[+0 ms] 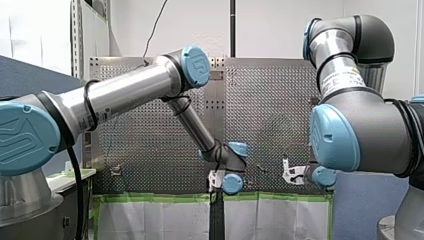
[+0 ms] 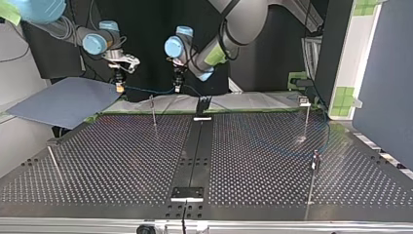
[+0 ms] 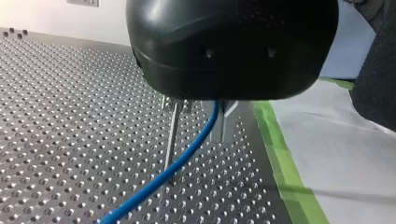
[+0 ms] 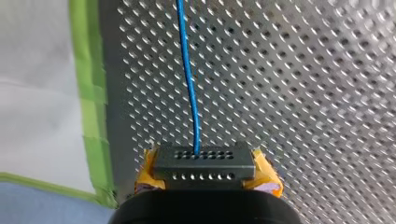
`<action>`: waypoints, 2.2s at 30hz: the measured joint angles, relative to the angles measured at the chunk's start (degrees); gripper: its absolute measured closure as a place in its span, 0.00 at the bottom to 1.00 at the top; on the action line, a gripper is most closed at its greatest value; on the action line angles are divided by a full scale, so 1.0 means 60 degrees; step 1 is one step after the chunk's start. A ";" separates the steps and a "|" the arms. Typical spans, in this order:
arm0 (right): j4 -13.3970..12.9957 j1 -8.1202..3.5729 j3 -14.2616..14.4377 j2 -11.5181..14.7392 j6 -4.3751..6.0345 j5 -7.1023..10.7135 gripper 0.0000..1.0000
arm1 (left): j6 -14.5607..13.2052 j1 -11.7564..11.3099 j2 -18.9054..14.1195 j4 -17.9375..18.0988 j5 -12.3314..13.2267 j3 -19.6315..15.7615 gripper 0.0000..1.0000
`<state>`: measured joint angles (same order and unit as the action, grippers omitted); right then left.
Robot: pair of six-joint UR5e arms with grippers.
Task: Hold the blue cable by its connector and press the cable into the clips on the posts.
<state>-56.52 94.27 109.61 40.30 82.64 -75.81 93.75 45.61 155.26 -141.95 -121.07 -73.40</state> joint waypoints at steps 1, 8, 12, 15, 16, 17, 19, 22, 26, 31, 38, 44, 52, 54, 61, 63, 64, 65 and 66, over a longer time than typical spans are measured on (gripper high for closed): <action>0.0001 -0.0009 -0.0024 -0.0072 0.0008 0.0043 1.00 | 0.0006 0.0018 0.0040 -0.0001 -0.0025 0.0072 1.00; -0.0008 -0.0283 -0.0242 -0.0321 -0.0005 0.0449 1.00 | -0.0024 0.0195 0.0124 -0.0025 -0.0154 0.0569 1.00; -0.0010 -0.0663 -0.0272 -0.0389 -0.0037 0.0787 1.00 | -0.0063 0.0259 0.0128 -0.0024 -0.0125 0.0716 1.00; -0.0010 -0.0956 -0.0301 -0.0429 -0.0022 0.0990 1.00 | -0.0076 0.0319 0.0162 -0.0011 -0.0051 0.0813 1.00; -0.0007 -0.1016 -0.0324 -0.0436 -0.0010 0.1025 1.00 | -0.0076 0.0335 0.0195 -0.0026 -0.0025 0.0858 1.00; 0.0002 -0.1072 -0.0363 -0.0442 0.0011 0.1058 1.00 | -0.0070 0.0356 0.0265 -0.0078 0.0023 0.0936 1.00; 0.0035 -0.1120 -0.0439 -0.0448 0.0046 0.1090 1.00 | -0.0012 0.0379 0.0412 -0.0205 0.0102 0.1087 1.00; 0.0091 -0.1149 -0.0565 -0.0458 0.0078 0.1119 1.00 | 0.0152 0.0400 0.0706 -0.0446 0.0193 0.1387 1.00; 0.0114 -0.1155 -0.0663 -0.0464 0.0152 0.1135 1.00 | 0.0260 0.0403 0.0921 -0.0668 0.0239 0.1804 1.00; 0.0165 -0.1157 -0.0776 -0.0467 0.0228 0.1186 1.00 | 0.0280 0.0381 0.0969 -0.0885 0.0248 0.2243 1.00; 0.0239 -0.1145 -0.0842 -0.0466 0.0181 0.1249 1.00 | 0.0145 0.0397 0.0965 -0.1291 0.0004 0.2387 1.00; 0.0643 -0.1241 -0.0850 -0.0456 -0.0231 0.1125 1.00 | -0.0067 0.0554 0.0923 -0.1703 -0.0555 0.2390 1.00; 0.1165 -0.1372 -0.0815 -0.0386 -0.0773 0.1267 1.00 | -0.0019 0.0679 0.0817 -0.2010 -0.0891 0.2391 1.00; 0.1217 -0.1420 -0.0751 -0.0297 -0.0812 0.1352 1.00 | 0.0002 0.0687 0.0792 -0.2079 -0.0983 0.2390 1.00; 0.1179 -0.1495 -0.0621 0.0036 -0.0558 0.1395 1.00 | 0.0039 0.0687 0.0777 -0.2108 -0.1084 0.2397 1.00; 0.1131 -0.1498 -0.0619 0.0055 -0.0485 0.1405 1.00 | 0.0044 0.0687 0.0776 -0.2101 -0.1093 0.2410 1.00; 0.1103 -0.1501 -0.0620 0.0062 -0.0448 0.1409 1.00 | 0.0045 0.0685 0.0775 -0.2094 -0.1090 0.2414 1.00; 0.1059 -0.1504 -0.0620 0.0067 -0.0392 0.1419 1.00 | 0.0050 0.0679 0.0774 -0.2084 -0.1084 0.2415 1.00; 0.1019 -0.1505 -0.0621 0.0067 -0.0346 0.1425 1.00 | 0.0052 0.0670 0.0774 -0.2072 -0.1080 0.2415 1.00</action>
<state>-50.41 85.24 105.89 40.70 80.56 -67.26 94.06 49.63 159.91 -154.38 -127.55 -58.91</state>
